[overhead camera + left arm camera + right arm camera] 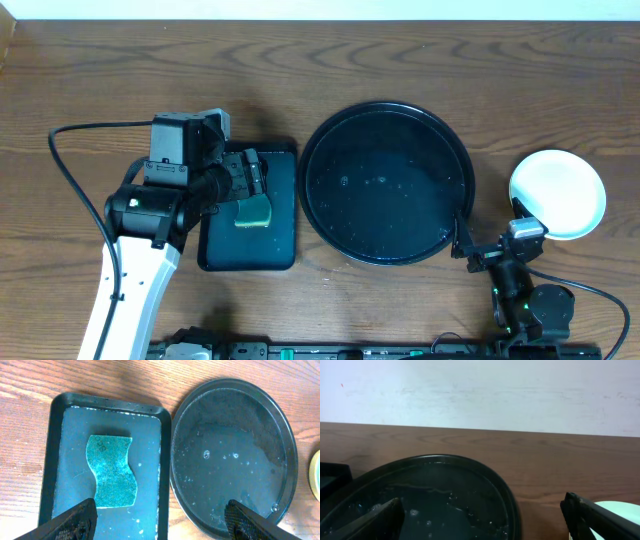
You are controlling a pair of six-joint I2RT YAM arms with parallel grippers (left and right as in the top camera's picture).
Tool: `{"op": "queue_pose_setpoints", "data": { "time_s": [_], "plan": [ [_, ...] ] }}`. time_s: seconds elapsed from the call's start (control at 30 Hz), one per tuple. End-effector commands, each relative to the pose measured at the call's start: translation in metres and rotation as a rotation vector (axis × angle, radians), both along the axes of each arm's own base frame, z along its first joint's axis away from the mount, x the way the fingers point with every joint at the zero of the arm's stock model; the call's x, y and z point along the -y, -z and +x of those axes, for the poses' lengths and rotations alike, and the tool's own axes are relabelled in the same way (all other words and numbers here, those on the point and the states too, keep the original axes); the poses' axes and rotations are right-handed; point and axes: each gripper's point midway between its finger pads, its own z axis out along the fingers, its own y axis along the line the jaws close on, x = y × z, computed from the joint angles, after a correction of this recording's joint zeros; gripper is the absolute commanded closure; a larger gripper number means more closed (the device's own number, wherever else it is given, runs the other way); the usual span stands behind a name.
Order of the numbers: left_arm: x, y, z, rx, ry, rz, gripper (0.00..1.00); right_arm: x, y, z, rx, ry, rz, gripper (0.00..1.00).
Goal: Clean dirty plates on tray and stack at the side
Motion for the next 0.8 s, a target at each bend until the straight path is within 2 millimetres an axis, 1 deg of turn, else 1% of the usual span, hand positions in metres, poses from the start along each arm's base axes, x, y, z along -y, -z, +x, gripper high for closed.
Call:
{"op": "queue_pose_setpoints", "data": {
  "time_s": [0.0,0.13,0.2,0.3,0.37,0.4,0.43,0.5,0.57,0.63,0.77],
  "plan": [
    [0.001,-0.008,0.002,0.018,0.005,-0.010,0.18,-0.001,0.001,0.000,0.003,-0.002,-0.015,0.01],
    [-0.001,-0.014,-0.008,0.053,0.007,-0.007,0.18,-0.001,0.001,0.000,0.003,-0.002,-0.015,0.01],
    [-0.014,-0.024,-0.014,0.131,-0.023,0.049,0.18,-0.001,0.001,0.000,0.002,-0.002,-0.014,0.01],
    [-0.022,-0.045,-0.015,0.310,-0.049,0.065,0.18,-0.001,0.001,0.000,0.002,-0.002,-0.014,0.01],
    [-0.024,-0.060,-0.016,0.466,-0.031,0.090,0.18,-0.001,0.001,0.000,0.002,-0.002,-0.014,0.01],
    [-0.027,-0.070,-0.020,0.601,-0.019,0.110,0.18,-0.001,0.001,0.000,0.002,-0.002,-0.014,0.01],
    [-0.031,-0.073,-0.023,0.659,-0.037,0.111,0.18,-0.001,0.001,0.000,0.003,-0.002,-0.015,0.01],
    [-0.041,-0.073,-0.029,0.729,-0.081,0.118,0.18,-0.001,0.001,0.000,0.002,-0.002,-0.014,0.01],
    [-0.050,-0.068,-0.035,0.778,-0.122,0.122,0.18,-0.001,0.001,0.000,0.003,-0.002,-0.015,0.01],
    [-0.058,-0.058,-0.042,0.820,-0.156,0.129,0.18,-0.001,0.001,0.000,0.002,-0.002,-0.014,0.01],
    [-0.063,-0.040,-0.053,0.864,-0.186,0.130,0.18,-0.001,0.001,0.000,0.002,-0.002,-0.014,0.01]
  ]
}}
